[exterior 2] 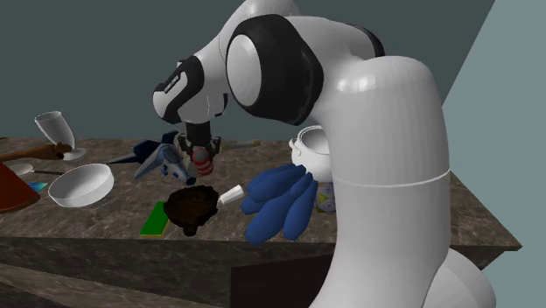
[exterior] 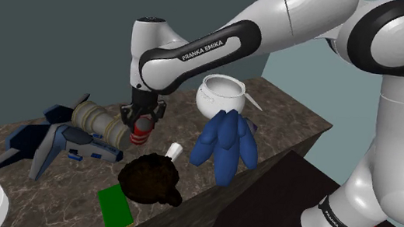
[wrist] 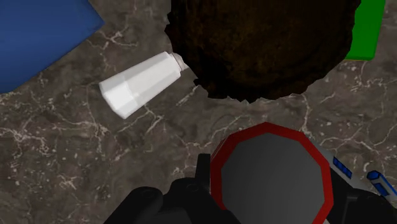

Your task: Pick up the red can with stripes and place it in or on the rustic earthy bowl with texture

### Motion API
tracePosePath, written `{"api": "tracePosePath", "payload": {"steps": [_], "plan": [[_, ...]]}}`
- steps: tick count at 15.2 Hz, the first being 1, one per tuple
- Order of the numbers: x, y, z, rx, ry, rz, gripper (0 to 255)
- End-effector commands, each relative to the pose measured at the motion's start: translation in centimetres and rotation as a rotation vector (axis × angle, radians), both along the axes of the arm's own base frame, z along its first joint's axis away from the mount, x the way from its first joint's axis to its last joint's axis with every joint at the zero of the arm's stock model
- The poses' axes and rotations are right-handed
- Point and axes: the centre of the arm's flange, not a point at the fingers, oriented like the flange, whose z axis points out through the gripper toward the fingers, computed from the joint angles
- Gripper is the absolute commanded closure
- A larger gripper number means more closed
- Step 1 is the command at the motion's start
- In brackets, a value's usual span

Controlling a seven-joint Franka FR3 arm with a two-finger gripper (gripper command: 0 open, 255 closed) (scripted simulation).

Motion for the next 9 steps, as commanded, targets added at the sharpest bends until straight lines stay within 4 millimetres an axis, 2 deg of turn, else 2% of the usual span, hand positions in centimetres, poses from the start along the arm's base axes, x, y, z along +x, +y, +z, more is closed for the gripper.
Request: {"api": "tracePosePath", "payload": {"steps": [1, 9], "plan": [[-0.1, 0.1, 1.2, 0.000, 0.000, 0.000, 255], [-0.1, 0.1, 5.4, 0.000, 0.000, 0.000, 255]]}}
